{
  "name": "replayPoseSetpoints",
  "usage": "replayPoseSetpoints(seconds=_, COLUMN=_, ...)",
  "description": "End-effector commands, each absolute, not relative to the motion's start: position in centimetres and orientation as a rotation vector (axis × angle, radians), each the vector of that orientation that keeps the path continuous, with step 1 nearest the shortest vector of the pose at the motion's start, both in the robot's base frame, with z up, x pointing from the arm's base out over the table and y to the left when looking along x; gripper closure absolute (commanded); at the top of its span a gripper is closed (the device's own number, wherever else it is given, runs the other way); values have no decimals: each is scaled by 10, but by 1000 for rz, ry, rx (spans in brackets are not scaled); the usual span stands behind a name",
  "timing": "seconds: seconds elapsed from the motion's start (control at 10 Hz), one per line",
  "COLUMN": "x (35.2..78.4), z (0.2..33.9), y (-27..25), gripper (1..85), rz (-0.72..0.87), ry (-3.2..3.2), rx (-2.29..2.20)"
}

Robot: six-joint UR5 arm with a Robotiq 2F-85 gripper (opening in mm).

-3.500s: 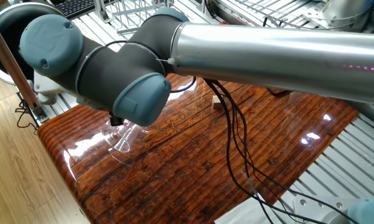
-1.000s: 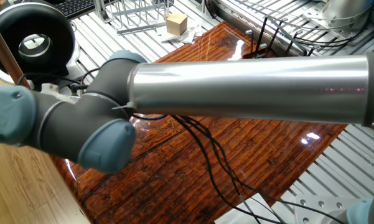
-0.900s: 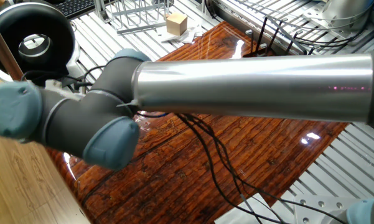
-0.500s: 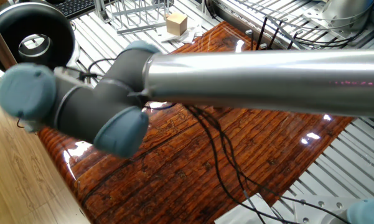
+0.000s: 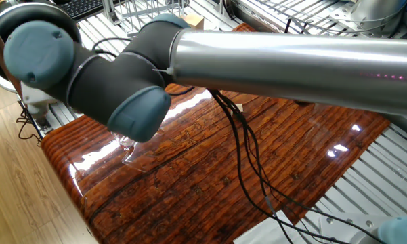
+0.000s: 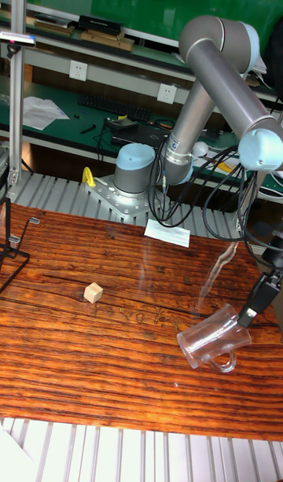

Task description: Take the cup off the cup rack

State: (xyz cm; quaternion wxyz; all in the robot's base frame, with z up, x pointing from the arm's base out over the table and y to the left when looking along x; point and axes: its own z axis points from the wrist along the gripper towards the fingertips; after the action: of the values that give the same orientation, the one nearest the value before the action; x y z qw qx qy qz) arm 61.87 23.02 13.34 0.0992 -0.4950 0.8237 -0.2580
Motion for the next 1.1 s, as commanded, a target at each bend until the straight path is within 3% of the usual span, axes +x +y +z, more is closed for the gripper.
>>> replayPoseSetpoints(seconds=0.0, x=630, z=136, y=224, gripper=417, rz=-770, ry=2385, rx=-1494)
replayPoseSetpoints(seconds=0.3, x=638, z=119, y=215, gripper=413, rz=-790, ry=2355, rx=-1493)
replayPoseSetpoints(seconds=1.0, x=643, z=126, y=213, gripper=410, rz=-749, ry=2321, rx=-1508)
